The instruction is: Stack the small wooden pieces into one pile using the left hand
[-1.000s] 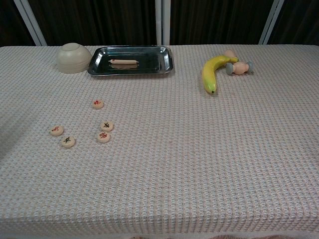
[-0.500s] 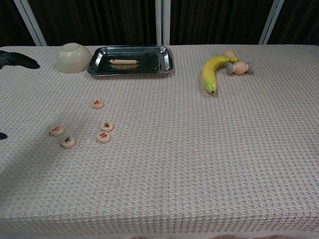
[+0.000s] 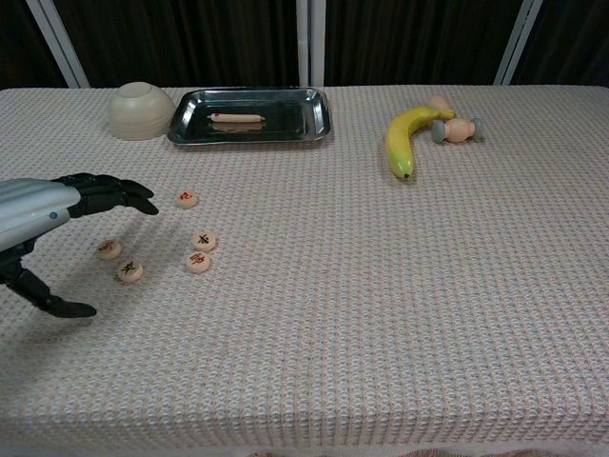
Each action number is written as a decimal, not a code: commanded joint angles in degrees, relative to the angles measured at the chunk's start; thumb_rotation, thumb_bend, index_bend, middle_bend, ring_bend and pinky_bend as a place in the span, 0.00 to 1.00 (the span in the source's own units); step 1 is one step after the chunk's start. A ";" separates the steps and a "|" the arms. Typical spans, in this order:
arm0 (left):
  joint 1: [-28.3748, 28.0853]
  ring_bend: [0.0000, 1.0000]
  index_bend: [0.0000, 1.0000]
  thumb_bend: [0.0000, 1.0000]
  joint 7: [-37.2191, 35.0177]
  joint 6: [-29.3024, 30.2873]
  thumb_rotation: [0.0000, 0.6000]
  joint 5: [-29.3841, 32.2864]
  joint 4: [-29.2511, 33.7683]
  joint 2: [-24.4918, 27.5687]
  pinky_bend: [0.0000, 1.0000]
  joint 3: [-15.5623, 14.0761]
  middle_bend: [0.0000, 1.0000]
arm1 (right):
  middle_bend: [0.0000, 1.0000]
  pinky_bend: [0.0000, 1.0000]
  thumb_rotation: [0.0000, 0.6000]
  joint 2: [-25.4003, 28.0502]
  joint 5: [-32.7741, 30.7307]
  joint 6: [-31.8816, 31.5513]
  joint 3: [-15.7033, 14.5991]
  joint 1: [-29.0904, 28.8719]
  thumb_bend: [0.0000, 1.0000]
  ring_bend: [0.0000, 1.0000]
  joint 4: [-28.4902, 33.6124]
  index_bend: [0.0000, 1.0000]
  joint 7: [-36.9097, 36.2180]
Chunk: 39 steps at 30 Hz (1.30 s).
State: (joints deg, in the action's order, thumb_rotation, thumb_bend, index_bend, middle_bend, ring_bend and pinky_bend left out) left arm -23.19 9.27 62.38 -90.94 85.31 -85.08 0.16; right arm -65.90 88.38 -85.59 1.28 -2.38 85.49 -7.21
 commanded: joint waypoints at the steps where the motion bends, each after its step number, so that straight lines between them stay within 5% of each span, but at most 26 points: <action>1: -0.42 0.00 0.21 0.10 0.39 -0.02 1.00 0.34 -1.00 -0.86 0.00 -0.22 0.04 | 0.00 0.00 1.00 0.05 0.12 0.00 -0.04 0.00 0.00 0.00 -0.25 0.00 -0.19; 20: -2.09 0.00 0.37 0.25 -3.24 -0.14 1.00 1.21 -5.97 -2.87 0.00 -1.04 0.04 | 0.00 0.00 1.00 0.07 0.12 0.74 -0.07 -0.36 0.00 0.00 0.14 0.00 0.61; 39: -3.61 0.00 0.48 0.30 -5.78 -0.49 1.00 1.88 -7.72 -3.76 0.00 -1.31 0.05 | 0.00 0.00 1.00 0.08 -0.07 1.28 -0.24 -0.45 0.00 0.00 0.26 0.00 1.13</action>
State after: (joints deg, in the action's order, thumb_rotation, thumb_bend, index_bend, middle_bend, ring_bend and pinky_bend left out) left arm -26.80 3.50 61.90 -89.06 77.58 -88.85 -1.15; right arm -65.82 88.31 -84.32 1.03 -2.82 85.74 -6.10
